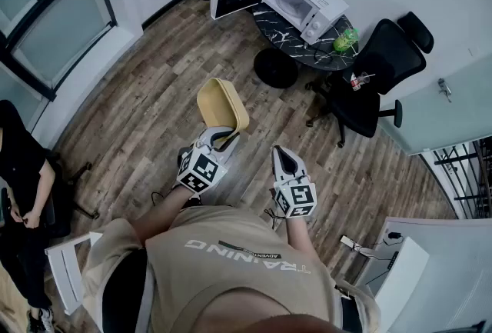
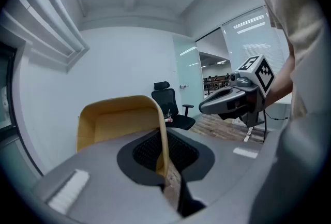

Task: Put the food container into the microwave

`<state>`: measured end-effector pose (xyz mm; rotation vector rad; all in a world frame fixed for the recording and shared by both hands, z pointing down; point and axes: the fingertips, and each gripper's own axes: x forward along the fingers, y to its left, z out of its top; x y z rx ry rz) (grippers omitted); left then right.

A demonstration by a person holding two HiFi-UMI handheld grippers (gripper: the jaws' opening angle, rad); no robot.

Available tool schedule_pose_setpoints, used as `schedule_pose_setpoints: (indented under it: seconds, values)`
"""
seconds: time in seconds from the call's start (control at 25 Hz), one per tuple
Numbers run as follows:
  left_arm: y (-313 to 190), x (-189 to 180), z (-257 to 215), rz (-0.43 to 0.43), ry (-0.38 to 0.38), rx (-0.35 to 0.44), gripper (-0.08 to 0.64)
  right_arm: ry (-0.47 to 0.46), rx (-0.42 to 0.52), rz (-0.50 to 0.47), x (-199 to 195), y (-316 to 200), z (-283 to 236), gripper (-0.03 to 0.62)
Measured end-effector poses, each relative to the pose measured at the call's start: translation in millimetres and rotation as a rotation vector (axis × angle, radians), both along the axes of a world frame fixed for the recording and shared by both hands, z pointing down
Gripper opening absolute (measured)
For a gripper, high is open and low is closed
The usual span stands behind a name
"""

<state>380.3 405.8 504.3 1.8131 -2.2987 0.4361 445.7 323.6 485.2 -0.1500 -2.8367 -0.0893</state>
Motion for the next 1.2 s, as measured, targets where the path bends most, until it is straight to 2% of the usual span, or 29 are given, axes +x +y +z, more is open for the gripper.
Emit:
schedule_pose_setpoints:
  seconds: [0.32, 0.6, 0.68, 0.8, 0.92, 1.2]
  values:
    - [-8, -45, -1, 0.056, -0.023, 0.01, 0.028, -0.015, 0.009, 0.054, -47, -8, 0, 0.009]
    - [4, -76, 9, 0.084, -0.037, -0.025, 0.028, -0.024, 0.02, 0.082, -86, -4, 7, 0.009]
    - [11, -84, 23, 0.074, -0.028, -0.052, 0.026, -0.009, 0.004, 0.075, -93, 4, 16, 0.009]
    - [20, -89, 47, 0.038, 0.038, -0.091, 0.026, 0.021, -0.017, 0.052, -95, 12, 31, 0.011]
    - [15, -99, 62, 0.012, 0.064, -0.12, 0.026, 0.055, -0.042, 0.04, -98, 0, 48, 0.011]
    - [-39, -122, 32, -0.03, -0.01, -0.131, 0.026, -0.01, -0.07, 0.025, -131, -67, 37, 0.009]
